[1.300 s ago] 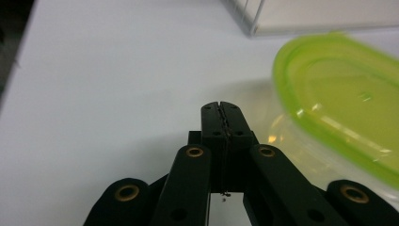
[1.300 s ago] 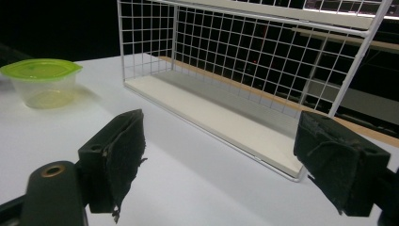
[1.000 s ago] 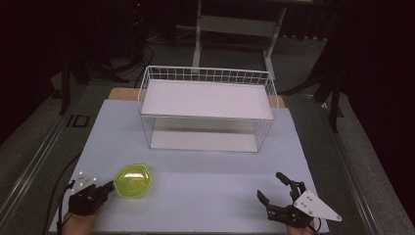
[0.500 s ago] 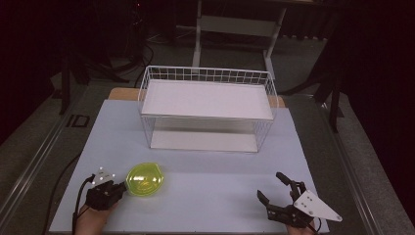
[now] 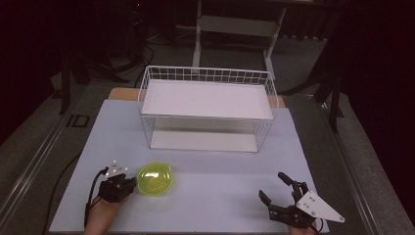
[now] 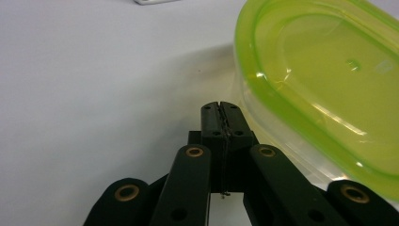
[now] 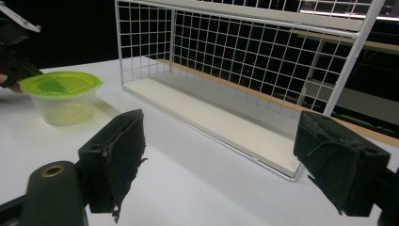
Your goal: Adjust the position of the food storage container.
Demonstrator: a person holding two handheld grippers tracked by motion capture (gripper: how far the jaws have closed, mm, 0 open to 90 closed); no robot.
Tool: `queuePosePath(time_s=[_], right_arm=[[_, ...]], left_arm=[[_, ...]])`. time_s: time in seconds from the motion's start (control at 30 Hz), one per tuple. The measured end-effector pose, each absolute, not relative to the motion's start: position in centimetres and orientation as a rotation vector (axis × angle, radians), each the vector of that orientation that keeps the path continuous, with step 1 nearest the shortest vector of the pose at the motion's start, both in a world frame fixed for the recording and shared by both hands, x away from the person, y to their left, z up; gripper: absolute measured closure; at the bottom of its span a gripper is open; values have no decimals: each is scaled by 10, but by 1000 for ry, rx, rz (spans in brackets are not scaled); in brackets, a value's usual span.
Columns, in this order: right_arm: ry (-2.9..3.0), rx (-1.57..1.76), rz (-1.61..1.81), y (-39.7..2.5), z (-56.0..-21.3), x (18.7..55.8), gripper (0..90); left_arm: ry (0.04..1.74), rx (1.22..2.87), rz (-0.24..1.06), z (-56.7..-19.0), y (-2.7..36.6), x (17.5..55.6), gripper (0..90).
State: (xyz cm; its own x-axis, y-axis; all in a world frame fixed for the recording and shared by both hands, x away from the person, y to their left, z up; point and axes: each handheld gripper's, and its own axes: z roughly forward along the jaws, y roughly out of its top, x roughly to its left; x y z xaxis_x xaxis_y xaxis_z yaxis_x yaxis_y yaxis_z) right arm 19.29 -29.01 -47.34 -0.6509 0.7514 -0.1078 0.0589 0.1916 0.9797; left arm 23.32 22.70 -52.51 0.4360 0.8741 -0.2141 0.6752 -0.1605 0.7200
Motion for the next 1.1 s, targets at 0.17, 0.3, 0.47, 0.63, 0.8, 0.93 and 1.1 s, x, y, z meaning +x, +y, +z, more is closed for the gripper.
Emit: queuePosePath(time_s=[0.17,0.3,0.47,0.63,0.8,0.93,1.1], right_arm=[[1878,754,1503,-289,-473,193,167],[1885,739,1498,-287,-473,192,167],[1881,744,1499,-288,-473,192,167],[1872,749,1501,-290,-472,192,168],[1871,746,1500,-291,-471,191,167],[1873,745,1500,-291,-471,191,167],[1871,743,1500,-292,-471,191,168]], left_arm=[[1290,1886,282,-518,227,214,899],[1295,1914,262,-521,220,210,899],[1277,1900,238,-523,213,219,899],[1256,1925,214,-525,199,229,899],[1229,1939,188,-524,181,239,899],[1233,1955,185,-526,173,248,898],[1281,1892,174,-526,183,248,898]])
